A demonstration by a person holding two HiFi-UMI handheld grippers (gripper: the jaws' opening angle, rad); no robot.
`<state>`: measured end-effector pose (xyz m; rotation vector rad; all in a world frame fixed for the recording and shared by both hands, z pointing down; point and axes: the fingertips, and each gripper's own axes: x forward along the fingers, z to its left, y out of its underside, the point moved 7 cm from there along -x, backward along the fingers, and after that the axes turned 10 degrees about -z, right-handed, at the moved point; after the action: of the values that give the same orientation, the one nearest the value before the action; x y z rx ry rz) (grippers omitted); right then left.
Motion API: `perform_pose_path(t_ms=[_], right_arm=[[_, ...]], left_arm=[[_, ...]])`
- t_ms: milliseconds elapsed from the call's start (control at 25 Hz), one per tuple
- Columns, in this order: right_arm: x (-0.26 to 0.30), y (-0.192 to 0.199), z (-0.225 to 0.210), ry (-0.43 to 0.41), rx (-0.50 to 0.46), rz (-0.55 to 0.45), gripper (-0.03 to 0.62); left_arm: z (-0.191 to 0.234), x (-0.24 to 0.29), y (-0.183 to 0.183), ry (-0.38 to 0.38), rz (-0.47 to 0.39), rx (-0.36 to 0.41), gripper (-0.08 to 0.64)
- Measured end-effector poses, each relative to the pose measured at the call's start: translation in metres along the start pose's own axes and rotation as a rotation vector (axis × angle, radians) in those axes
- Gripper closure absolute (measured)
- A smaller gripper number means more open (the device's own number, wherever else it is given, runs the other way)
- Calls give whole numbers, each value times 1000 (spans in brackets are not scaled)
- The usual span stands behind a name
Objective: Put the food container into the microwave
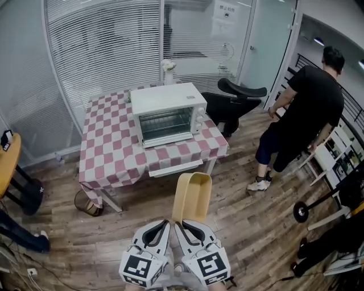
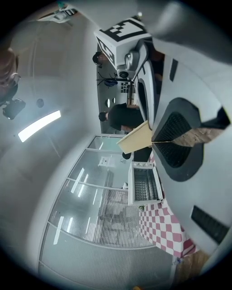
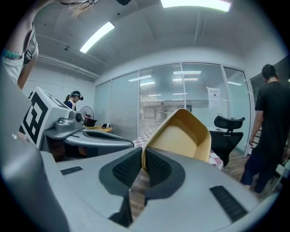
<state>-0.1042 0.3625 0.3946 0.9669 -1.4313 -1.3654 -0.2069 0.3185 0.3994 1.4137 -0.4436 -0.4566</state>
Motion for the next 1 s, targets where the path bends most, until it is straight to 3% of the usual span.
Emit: perform_pose_path(t_ms=[480,1000], right_arm=[[84,-7,-75,53,-30,7,575],[153,-9,-106,57,-18,15,575]], left_arm=[[65,108,-14,66,-29,13,546],[118,157,-17,97,-12,10,546]])
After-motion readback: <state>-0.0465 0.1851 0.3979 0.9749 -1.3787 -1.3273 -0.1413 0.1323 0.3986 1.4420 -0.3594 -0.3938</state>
